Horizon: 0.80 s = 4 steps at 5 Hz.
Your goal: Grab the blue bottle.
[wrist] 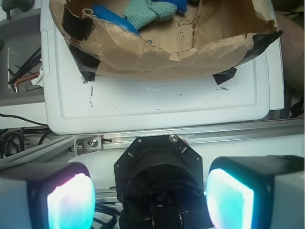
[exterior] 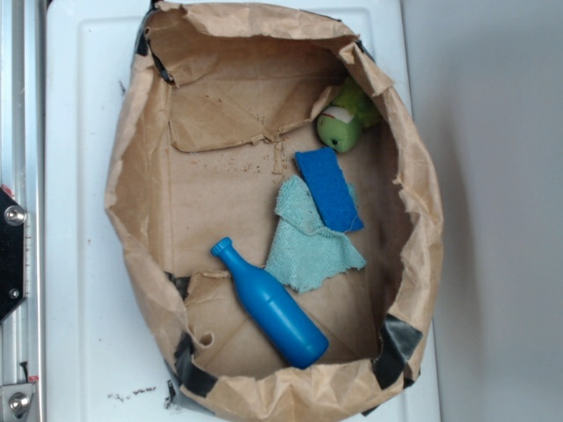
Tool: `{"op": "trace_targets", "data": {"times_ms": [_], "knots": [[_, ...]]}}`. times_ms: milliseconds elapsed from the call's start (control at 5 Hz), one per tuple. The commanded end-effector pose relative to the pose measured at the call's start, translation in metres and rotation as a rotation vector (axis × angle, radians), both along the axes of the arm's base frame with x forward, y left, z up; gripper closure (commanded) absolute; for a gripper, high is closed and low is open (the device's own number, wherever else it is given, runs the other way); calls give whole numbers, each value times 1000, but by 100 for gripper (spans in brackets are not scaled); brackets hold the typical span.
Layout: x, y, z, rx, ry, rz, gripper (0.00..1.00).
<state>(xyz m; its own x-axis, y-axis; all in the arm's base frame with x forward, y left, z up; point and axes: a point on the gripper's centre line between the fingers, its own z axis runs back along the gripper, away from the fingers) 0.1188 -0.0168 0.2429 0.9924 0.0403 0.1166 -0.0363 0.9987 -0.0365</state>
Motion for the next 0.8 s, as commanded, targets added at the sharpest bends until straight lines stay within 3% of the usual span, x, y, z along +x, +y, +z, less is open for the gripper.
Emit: {"op": "trace_targets", "data": {"times_ms": [0,400,600], "knots": [[0,0,0,0,0,0,0],[9,11,2,-15,-6,53,0],[59,-27,-45,1,-24,103,0]]}}
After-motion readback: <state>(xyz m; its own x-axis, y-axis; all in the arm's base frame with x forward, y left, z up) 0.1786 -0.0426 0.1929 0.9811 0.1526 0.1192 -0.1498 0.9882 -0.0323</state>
